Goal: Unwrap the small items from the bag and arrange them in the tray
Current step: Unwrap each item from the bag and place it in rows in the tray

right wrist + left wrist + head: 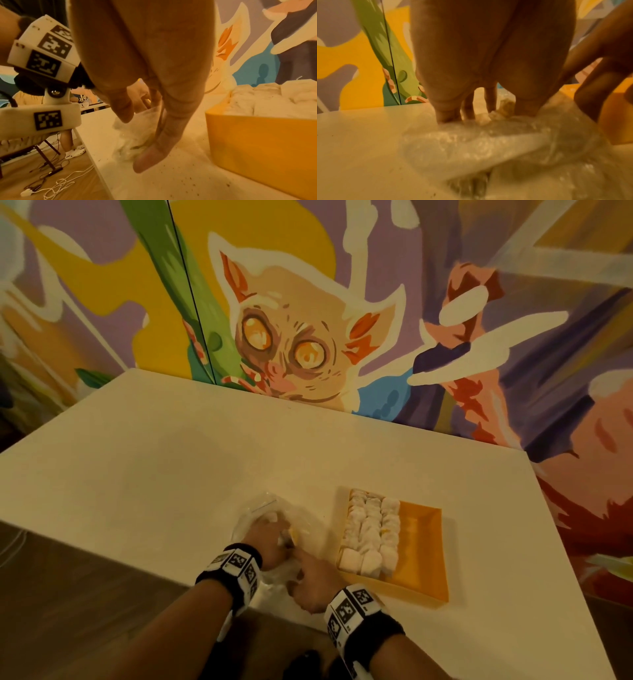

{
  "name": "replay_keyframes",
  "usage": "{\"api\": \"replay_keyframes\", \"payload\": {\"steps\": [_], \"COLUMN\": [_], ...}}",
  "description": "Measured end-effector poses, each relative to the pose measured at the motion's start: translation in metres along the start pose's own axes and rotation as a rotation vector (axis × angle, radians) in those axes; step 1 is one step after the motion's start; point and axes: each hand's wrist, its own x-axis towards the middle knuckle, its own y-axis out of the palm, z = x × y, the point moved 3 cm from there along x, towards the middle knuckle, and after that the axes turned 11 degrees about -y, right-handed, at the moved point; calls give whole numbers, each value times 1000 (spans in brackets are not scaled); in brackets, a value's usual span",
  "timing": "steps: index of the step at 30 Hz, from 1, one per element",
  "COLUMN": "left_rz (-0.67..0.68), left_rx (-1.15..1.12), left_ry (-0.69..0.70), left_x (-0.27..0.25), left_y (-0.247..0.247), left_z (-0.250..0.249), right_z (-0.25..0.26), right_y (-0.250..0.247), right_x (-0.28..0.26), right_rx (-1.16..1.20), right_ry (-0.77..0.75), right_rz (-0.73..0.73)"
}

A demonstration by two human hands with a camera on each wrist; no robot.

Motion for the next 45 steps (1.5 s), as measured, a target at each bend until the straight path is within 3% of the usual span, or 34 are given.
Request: {"api": "replay_keyframes", "payload": {"steps": [3,8,21,28,32,34,37,39,42,45], "left_rz": [65,-29,-142,-114,-99,-86,-83,-84,-68,-19], "left_rx": [70,11,-619,-986,-1294,-1437,-1564,-1605,-1664,-1714], "left_ry": [-13,3,-204,-198,-223,-218,-198,-188,-198,-195], "left_x": [6,8,6,2,-17,-27,-37,-40,-44,-44], "left_y": [12,13,8,-8,-21,-28,-31,-30,-28,-29], "left_z": [1,-8,16,51,62,60,52,46,41,35], "right_z": [0,-8,-14,-23,-8,3,23,31,31,29], "right_y": [2,5,14,8,-13,-16,-9,-5,-7,-12], "right_x": [-2,2,9,13,20,28,41,46,48,43], "right_rx": [-29,-5,129,61,-19,147,512,603,531,428], "right_ry": [-6,49,127,195,163,129,87,62,27,-21], "right_rz": [-34,-51,-52,18,-171,-271,-295,-358,-484,-515]}}
